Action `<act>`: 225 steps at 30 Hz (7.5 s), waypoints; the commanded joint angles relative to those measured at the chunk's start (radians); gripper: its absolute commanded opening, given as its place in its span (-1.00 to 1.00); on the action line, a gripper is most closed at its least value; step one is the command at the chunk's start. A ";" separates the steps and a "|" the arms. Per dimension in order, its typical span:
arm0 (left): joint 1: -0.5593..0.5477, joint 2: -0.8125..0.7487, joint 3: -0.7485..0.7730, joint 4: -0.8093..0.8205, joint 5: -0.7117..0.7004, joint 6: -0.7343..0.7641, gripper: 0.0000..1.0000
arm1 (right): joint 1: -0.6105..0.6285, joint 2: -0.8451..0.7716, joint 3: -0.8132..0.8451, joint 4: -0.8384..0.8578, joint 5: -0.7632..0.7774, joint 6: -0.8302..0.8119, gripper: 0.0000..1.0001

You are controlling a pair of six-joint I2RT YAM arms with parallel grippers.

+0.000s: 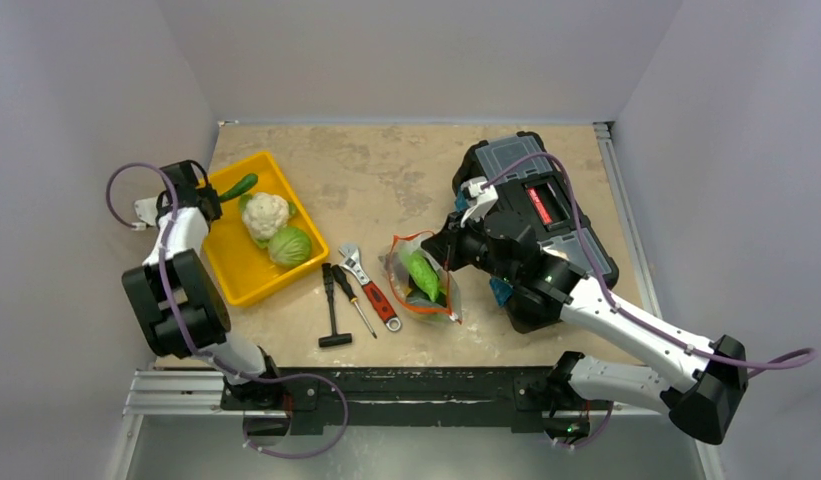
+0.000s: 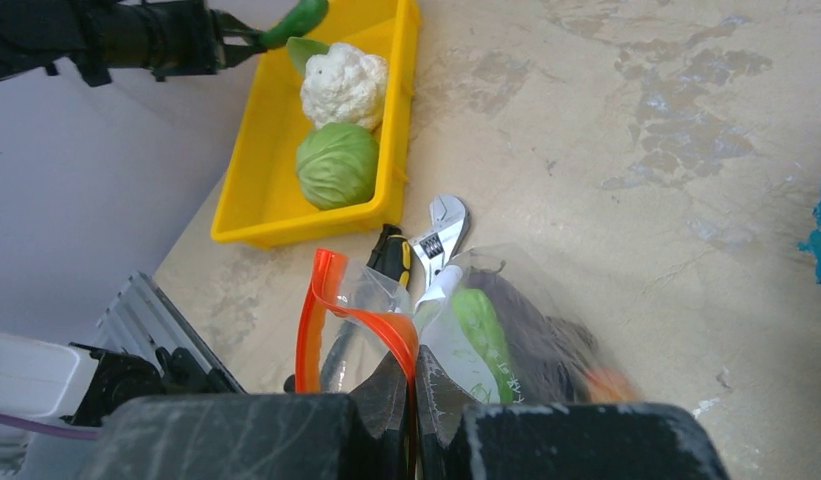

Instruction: Place the food in the zip-top bag and seal the zipper

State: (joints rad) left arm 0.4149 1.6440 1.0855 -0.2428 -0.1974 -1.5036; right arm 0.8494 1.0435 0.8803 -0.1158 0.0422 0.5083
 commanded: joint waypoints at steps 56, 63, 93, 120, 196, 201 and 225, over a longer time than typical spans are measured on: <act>-1.485 -0.662 -0.727 1.396 -0.063 1.267 -1.00 | -0.007 0.049 0.192 0.017 -0.052 0.726 -1.00; -1.550 -0.441 -0.753 1.614 -0.111 1.368 -0.96 | -0.012 0.030 0.156 0.109 -0.100 0.862 -1.00; -1.549 -1.133 -0.357 -0.247 -0.262 0.764 0.92 | -0.027 0.000 0.201 -0.126 -0.039 0.371 -1.00; -1.445 -0.761 -0.249 -0.185 0.046 0.717 0.04 | -0.027 0.004 0.230 -0.164 -0.116 0.308 -1.00; -1.102 -0.708 -0.034 -0.176 0.380 0.733 0.56 | 0.429 0.145 0.218 -0.335 0.521 0.234 -1.00; -1.077 -0.782 0.007 -0.220 0.445 0.865 0.61 | 0.379 0.129 0.283 -0.350 0.442 0.309 -1.00; -1.597 -0.886 -0.475 0.398 0.055 1.760 0.47 | 0.242 0.235 0.465 -0.514 0.462 0.645 -1.00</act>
State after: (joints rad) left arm -1.1358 0.7582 0.7067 -0.1432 0.0189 -0.0010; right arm 1.1023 1.3151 1.2808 -0.6331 0.4953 1.0691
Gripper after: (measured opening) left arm 0.764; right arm 0.004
